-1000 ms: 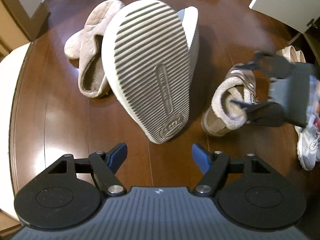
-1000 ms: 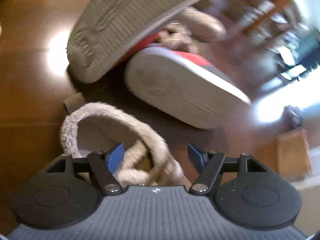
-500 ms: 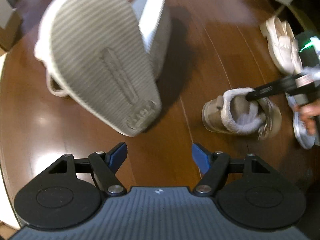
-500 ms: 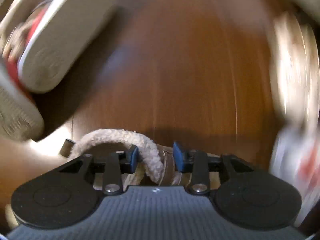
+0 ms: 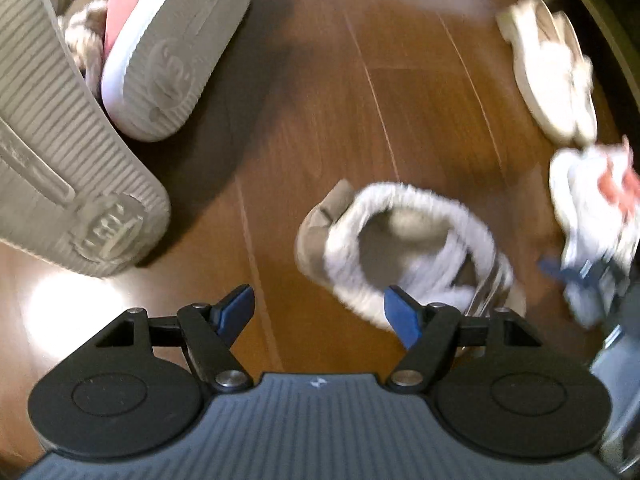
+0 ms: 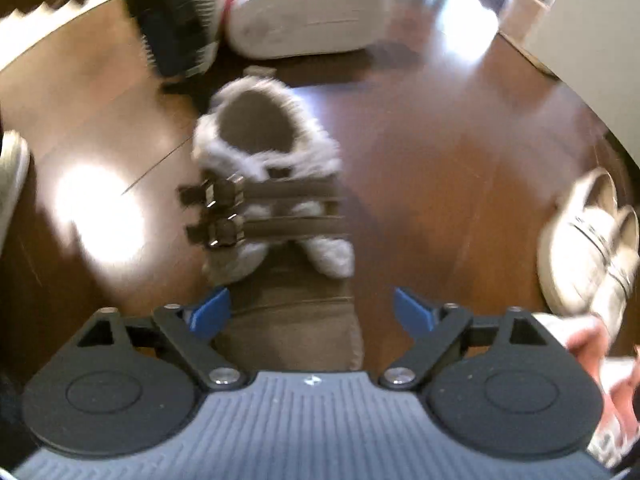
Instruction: Organize scattered shoes
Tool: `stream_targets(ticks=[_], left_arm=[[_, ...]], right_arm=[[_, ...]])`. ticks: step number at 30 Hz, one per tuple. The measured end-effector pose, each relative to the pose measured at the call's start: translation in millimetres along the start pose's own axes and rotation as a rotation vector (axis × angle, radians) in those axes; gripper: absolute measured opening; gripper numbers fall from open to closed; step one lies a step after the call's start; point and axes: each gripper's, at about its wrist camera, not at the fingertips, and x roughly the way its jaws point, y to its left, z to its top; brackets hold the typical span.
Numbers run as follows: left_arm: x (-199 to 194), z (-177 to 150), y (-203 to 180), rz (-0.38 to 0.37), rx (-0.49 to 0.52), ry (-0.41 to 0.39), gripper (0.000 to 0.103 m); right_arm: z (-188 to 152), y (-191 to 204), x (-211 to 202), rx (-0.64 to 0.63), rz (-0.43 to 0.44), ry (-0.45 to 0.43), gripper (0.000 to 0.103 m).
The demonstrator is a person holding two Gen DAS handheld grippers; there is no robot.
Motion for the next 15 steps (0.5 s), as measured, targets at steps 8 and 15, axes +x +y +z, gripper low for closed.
stream_targets(ticks=[8, 15], left_arm=[[34.6, 12.6, -20.3, 0.05, 0.042, 0.063, 0.032], [39.9, 19.6, -95.0, 0.103, 0.338, -0.012, 0.032]], right_arm=[[-18.8, 22.6, 0.9, 0.121, -0.008, 0.027, 0.077], [-33.4, 12.7, -6.6, 0.416, -0.076, 0.111, 0.077]])
